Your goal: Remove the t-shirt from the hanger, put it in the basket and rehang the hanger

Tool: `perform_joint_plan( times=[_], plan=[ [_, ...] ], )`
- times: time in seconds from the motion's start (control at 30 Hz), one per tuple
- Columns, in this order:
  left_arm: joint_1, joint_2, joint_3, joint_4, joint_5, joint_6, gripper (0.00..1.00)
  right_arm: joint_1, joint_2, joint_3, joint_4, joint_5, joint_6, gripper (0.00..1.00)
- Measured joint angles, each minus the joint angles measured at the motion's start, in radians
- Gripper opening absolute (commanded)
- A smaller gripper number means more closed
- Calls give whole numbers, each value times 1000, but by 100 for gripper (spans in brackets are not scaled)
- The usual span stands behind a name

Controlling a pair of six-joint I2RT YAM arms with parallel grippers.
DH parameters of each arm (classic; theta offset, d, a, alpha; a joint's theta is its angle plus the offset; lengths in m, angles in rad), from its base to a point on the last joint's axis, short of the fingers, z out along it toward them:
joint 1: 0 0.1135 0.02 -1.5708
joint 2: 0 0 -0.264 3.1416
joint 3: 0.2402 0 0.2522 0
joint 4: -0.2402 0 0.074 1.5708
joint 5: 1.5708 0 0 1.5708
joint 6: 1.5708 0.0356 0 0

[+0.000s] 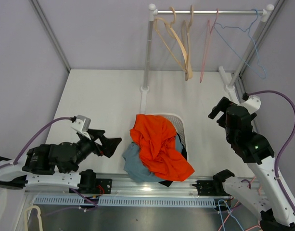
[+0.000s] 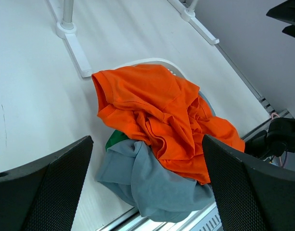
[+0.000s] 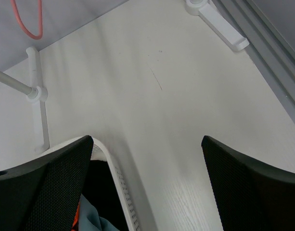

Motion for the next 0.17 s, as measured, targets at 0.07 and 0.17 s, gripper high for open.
perform_joint_plan(
  times=[0.07, 0.17],
  plan=[
    [0, 2, -1, -13, -3, -7, 100, 0, -3, -6, 0, -3, 0, 99],
    [0, 3, -1, -21, -5, -14, 100, 0, -3, -14, -3, -5, 3, 100]
  ],
)
